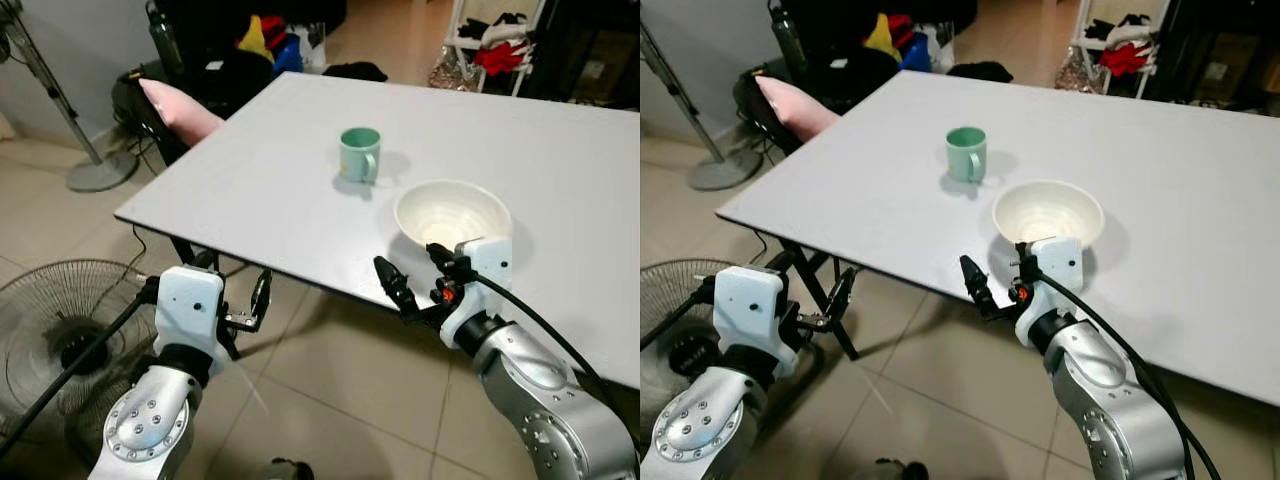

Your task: Setting the table

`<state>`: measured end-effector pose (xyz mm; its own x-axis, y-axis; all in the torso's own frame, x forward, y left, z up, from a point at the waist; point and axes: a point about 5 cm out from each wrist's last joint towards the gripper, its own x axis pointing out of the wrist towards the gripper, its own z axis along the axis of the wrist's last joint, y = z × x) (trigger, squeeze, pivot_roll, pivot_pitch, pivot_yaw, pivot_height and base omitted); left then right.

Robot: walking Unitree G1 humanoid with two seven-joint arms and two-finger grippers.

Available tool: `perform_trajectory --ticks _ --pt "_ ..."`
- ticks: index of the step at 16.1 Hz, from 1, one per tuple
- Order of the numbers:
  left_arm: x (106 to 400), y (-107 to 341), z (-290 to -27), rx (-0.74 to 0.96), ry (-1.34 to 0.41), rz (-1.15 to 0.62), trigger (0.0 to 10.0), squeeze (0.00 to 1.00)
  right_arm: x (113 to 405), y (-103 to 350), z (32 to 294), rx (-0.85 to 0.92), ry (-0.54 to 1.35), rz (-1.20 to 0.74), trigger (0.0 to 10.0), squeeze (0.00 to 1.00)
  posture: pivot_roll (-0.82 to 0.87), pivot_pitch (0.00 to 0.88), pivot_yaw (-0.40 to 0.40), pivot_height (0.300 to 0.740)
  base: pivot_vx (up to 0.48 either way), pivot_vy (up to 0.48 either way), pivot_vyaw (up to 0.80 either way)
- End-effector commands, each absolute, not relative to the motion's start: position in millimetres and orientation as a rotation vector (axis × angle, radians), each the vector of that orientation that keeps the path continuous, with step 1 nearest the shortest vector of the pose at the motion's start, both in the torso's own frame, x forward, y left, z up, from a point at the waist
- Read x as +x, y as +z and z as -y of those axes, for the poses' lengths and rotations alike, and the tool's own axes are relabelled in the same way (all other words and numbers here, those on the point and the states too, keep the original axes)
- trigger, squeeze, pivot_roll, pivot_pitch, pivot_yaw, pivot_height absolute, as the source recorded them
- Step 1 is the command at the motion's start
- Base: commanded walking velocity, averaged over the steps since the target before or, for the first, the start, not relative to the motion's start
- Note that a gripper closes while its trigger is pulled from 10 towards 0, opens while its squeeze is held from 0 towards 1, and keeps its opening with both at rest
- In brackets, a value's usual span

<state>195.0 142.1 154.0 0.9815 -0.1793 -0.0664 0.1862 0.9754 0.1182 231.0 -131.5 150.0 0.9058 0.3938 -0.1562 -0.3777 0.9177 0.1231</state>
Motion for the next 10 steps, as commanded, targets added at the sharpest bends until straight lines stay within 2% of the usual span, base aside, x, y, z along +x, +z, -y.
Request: perform_trajectory --ticks 1,2,10 --pt "195.4 150.8 -142.9 0.134 -0.189 -0.077 10.0 0.0 231.5 150.9 130.4 0.09 0.404 -0.184 10.0 0.0 -0.08 0.006 0.098 0.74 -0.251 0.0 0.0" --pt "195.4 150.7 -142.9 0.134 -0.189 -0.078 10.0 0.0 231.6 150.8 130.3 0.09 0.404 -0.185 10.0 0.0 -0.08 0.006 0.098 0.74 -0.24 0.0 0.0" --pt "193.8 151.1 -143.0 0.133 -0.187 -0.082 10.0 0.0 230.9 148.9 131.0 0.084 0.408 -0.202 10.0 0.0 -0.07 0.015 0.093 0.74 0.0 0.0 0.0"
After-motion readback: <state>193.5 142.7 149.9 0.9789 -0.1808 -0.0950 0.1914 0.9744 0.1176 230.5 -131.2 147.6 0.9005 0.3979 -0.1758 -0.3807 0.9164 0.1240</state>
